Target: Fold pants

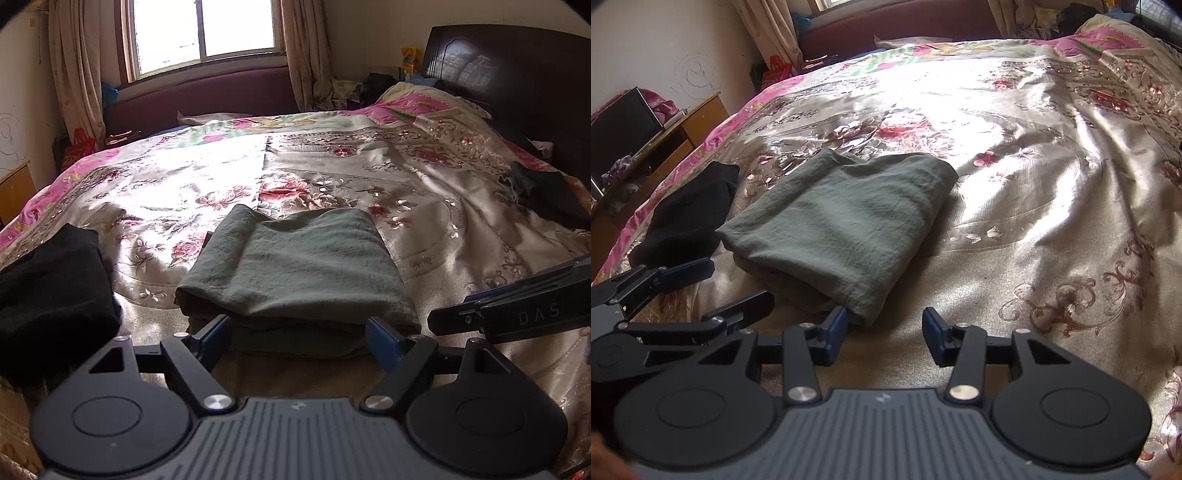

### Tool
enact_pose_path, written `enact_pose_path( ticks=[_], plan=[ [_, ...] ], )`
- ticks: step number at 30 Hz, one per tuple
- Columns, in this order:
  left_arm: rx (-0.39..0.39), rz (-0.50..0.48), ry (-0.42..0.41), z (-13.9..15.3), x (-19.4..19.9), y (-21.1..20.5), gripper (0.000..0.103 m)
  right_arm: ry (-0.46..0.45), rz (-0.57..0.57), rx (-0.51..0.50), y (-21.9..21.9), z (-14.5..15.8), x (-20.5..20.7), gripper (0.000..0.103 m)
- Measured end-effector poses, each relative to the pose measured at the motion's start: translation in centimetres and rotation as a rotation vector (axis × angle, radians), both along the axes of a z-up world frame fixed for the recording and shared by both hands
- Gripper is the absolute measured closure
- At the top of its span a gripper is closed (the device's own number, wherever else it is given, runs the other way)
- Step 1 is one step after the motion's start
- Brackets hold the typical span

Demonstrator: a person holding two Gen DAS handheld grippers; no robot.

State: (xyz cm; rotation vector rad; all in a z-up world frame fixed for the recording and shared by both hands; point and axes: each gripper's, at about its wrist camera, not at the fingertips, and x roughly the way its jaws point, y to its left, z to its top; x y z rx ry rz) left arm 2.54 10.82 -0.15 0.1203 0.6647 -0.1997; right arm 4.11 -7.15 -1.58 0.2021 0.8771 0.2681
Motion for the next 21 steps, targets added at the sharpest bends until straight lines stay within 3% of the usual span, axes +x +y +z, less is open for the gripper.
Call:
enact_pose_path(
  ticks=[7,14,19,21],
  plan=[
    [0.031,-0.022,-0.005,0.2,0.8,1.1,0.010,0.013,-0.023,0.039,-1.2,-0.2,1.4,0.055],
    [0.018,0.020,-0.022,1.1,7.5,5.7,0.005,0.040,-0.075,0.183,-3.5,-2.0,7.1,0.047],
    [-0.053,-0.005,0.102,-2.2,13.6,8.4,0.004,0.136,-0.060,0.328,-3.1,-5.0,11.3,0.047],
    [-0.120,-0.032,0.174,-4.1,15.1,8.9,0.004,0.152,-0.046,0.363,-2.8,-6.0,12.2,0.045]
  ],
)
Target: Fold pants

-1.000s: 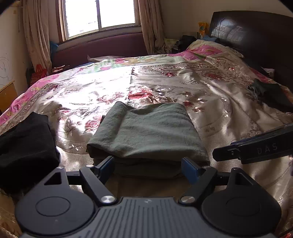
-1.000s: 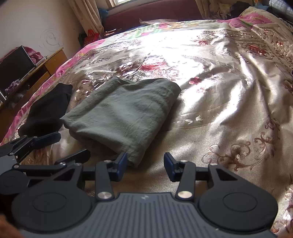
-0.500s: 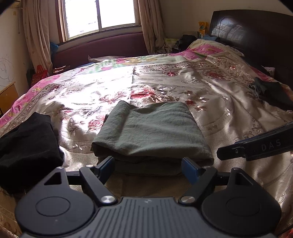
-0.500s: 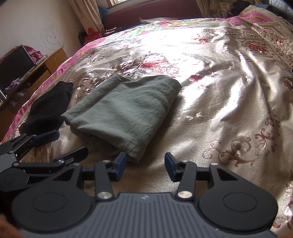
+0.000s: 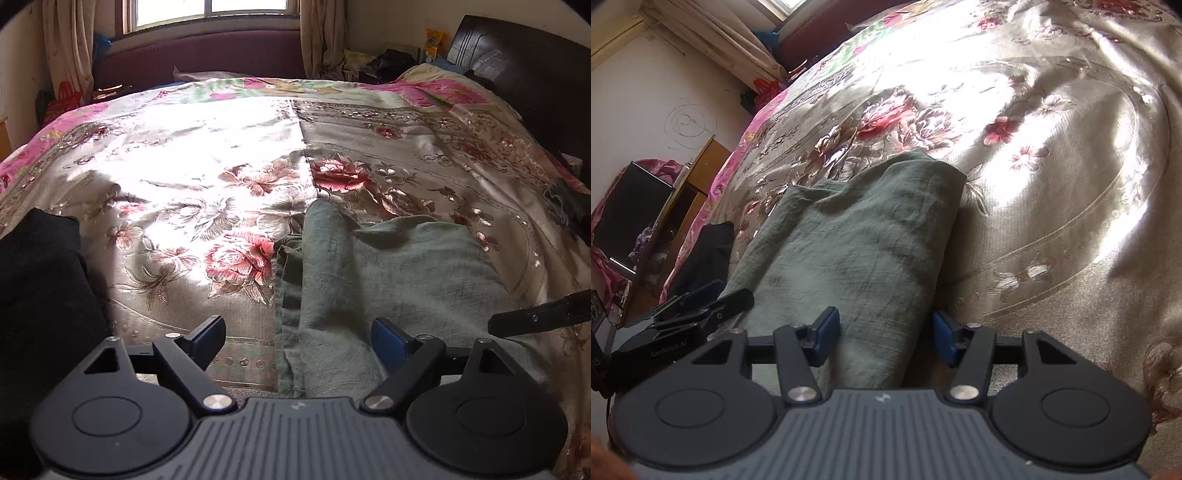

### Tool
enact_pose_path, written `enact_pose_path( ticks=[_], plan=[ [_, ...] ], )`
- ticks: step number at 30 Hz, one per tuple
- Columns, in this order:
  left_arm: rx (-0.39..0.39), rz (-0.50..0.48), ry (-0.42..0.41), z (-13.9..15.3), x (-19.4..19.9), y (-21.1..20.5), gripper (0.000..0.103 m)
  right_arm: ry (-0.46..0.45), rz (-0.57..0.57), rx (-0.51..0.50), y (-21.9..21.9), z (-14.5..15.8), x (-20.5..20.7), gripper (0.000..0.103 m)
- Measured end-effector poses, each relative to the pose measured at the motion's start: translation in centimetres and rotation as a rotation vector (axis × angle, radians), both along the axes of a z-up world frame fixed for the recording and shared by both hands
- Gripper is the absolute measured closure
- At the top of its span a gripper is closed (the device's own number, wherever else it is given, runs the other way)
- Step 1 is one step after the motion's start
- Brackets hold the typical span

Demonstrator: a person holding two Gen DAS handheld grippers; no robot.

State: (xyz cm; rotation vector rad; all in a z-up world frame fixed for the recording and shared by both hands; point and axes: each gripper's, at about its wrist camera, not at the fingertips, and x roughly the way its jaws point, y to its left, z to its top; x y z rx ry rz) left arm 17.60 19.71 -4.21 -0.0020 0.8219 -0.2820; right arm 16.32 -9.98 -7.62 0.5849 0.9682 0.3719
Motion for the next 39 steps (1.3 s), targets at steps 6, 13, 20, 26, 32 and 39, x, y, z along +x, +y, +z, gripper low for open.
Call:
enact_pose_path(
  ticks=[6,13,20,26,32,39],
  plan=[
    [-0.022,-0.052,-0.001,-2.3,1.0,-1.5,0.001,-0.017,0.018,0.060,0.9,-1.2,2.6,0.045],
    [-0.069,-0.057,-0.040,-0.9,0.0,-2.6,0.035,-0.039,0.042,0.091,1.4,0.6,2.5,0.089],
    [-0.235,-0.036,-0.077,1.9,-0.5,-0.6,0.064,-0.167,0.120,0.090,3.4,6.5,2.3,0.091],
    [-0.268,-0.020,-0.152,4.9,-1.7,1.7,0.068,-0.244,0.184,0.097,5.8,10.6,2.8,0.093],
    [-0.223,0.051,-0.104,2.9,-0.7,2.7,0.055,-0.179,0.115,-0.072,3.9,9.0,3.0,0.094],
    [-0.224,0.047,0.011,-0.2,0.2,1.3,0.050,-0.016,0.017,-0.145,0.2,2.4,2.8,0.092]
  ],
)
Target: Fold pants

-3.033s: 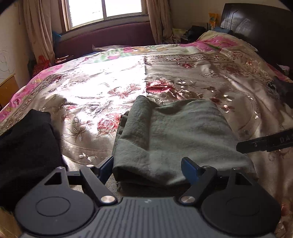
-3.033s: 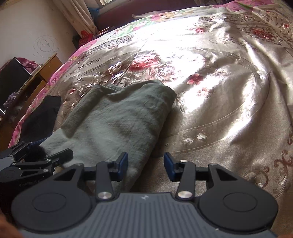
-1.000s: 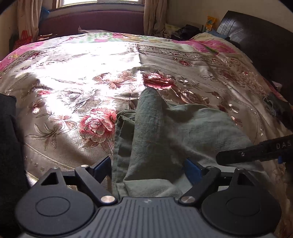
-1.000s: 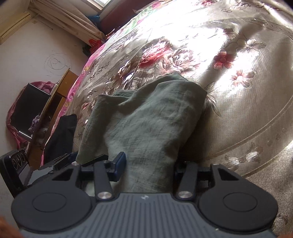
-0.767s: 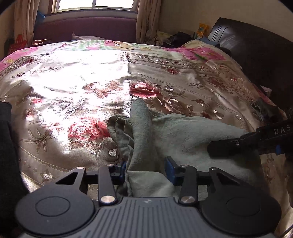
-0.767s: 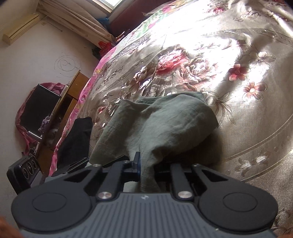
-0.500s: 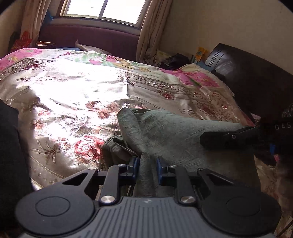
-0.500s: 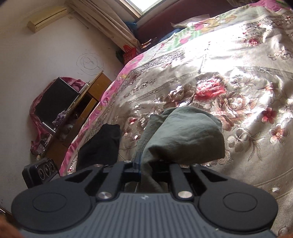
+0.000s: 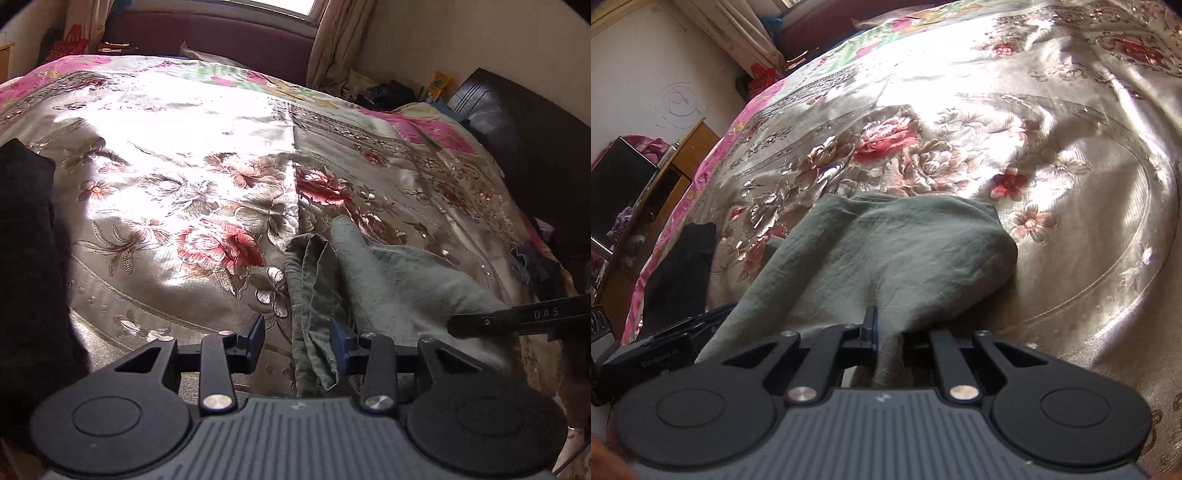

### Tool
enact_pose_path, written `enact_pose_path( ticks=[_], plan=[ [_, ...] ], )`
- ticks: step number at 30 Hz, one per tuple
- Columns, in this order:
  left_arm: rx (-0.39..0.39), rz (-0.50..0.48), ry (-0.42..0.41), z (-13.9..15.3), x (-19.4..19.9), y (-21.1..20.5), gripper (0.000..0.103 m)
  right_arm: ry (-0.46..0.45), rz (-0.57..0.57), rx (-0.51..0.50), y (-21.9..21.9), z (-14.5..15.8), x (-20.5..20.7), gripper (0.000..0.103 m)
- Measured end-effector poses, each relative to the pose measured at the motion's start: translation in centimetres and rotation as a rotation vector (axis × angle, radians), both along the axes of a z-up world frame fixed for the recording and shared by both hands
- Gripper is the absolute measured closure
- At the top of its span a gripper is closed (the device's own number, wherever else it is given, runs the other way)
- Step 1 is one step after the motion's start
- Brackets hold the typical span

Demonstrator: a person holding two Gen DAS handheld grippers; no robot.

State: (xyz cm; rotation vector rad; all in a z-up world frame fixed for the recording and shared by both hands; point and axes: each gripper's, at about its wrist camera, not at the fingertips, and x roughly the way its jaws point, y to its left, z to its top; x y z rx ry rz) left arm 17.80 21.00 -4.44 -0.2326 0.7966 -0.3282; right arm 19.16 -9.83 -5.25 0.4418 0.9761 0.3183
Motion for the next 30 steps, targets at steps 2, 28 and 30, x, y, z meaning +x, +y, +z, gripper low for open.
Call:
enact_pose_path(
  ticks=[2,28,30],
  plan=[
    [-0.004,-0.004,0.002,0.3,0.3,-0.5,0.047,-0.008,0.006,0.022,-0.5,-0.1,0.0,0.092],
    [0.081,-0.183,0.164,-0.6,4.1,-5.8,0.024,0.005,0.042,0.148,-3.2,-3.3,0.4,0.081],
    [0.080,-0.226,0.153,-0.1,3.6,-6.8,0.024,0.003,0.045,0.157,-3.5,-3.5,0.4,0.081]
  ],
)
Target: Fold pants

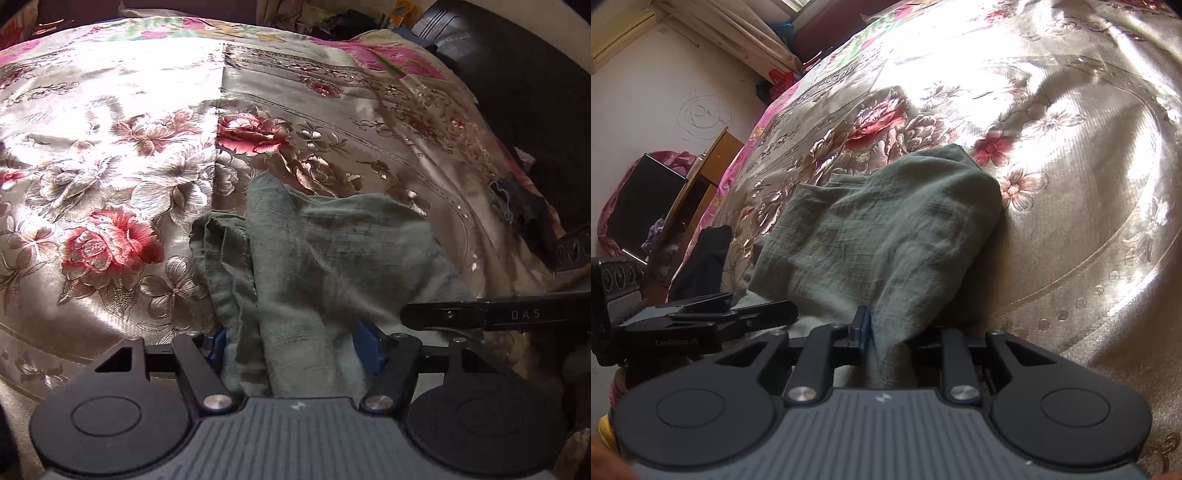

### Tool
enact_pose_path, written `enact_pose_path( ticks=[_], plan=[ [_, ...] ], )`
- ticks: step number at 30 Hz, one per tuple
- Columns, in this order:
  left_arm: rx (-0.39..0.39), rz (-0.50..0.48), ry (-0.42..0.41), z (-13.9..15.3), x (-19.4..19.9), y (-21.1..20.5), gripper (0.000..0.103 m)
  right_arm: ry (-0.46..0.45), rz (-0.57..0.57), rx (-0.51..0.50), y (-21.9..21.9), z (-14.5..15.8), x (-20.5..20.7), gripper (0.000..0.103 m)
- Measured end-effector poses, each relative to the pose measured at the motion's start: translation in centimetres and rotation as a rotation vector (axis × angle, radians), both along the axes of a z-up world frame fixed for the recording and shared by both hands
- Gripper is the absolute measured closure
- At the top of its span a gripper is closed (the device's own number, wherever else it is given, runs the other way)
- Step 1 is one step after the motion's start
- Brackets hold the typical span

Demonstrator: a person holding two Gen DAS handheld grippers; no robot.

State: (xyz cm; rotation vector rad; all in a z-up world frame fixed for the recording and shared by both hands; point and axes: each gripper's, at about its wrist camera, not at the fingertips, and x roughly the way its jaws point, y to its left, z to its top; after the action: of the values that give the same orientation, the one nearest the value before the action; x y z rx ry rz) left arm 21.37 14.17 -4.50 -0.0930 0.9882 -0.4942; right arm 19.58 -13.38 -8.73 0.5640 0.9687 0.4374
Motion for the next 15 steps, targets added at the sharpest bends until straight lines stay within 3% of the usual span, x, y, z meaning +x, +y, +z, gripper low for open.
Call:
enact_pose_path(
  ticks=[3,7,10,11,12,15],
  plan=[
    [0.070,-0.019,-0.016,-0.6,0.1,-0.2,0.024,0.005,0.013,0.020,-0.5,-0.3,0.3,0.082],
    [-0.014,0.048,0.018,-1.5,1.8,1.0,0.024,0.000,0.025,0.023,0.0,-0.8,1.3,0.081],
    [0.001,0.052,-0.005,-1.7,1.9,-0.9,0.022,0.028,-0.032,0.107,0.2,-1.9,2.2,0.081],
    [-0.012,0.050,-0.009,-1.6,1.7,-1.3,0.027,0.039,-0.044,0.115,0.2,-1.9,2.4,0.083],
    [-0.046,0.053,-0.010,-1.3,1.6,-1.3,0.044,0.031,-0.037,0.101,0.5,-1.4,2.3,0.088],
    [-0.133,0.077,-0.031,-0.1,1.1,-0.1,0.066,-0.012,-0.003,0.120,0.9,0.9,1.5,0.093]
  ],
)
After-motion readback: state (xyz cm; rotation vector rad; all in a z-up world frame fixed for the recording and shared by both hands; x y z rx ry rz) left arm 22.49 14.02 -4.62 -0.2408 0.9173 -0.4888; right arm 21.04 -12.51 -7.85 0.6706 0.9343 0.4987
